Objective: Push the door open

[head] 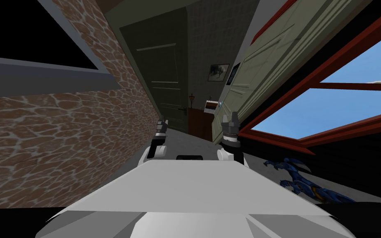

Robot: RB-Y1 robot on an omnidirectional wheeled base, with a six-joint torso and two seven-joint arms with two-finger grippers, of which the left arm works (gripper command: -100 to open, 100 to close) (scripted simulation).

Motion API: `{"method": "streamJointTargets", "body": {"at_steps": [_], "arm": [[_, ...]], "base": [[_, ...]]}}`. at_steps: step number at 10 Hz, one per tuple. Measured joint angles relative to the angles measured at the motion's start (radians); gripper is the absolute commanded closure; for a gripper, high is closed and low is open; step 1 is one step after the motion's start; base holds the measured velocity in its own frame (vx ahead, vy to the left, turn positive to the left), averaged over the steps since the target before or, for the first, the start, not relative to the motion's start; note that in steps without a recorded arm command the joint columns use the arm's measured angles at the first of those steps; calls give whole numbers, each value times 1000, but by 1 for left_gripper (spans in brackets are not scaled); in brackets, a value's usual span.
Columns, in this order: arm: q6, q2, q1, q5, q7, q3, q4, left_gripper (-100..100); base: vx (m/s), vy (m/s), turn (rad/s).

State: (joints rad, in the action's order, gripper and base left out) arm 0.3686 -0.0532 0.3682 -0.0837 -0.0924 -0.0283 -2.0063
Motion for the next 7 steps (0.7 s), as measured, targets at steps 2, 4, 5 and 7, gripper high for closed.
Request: {"method": "streamJointTargets", "body": {"at_steps": [2, 4, 5, 7], "arm": [[-5, -7, -26, 3, -1, -5, 48, -100], [-12, -15, -51, 7, -5, -11, 95, -100], [-12, -19, -57, 8, -6, -16, 115, -100], [-24, -25, -81, 11, -8, -25, 155, -100]], "base": [[101, 68, -58], [98, 56, -56], [100, 63, -57], [96, 55, -64]]}}
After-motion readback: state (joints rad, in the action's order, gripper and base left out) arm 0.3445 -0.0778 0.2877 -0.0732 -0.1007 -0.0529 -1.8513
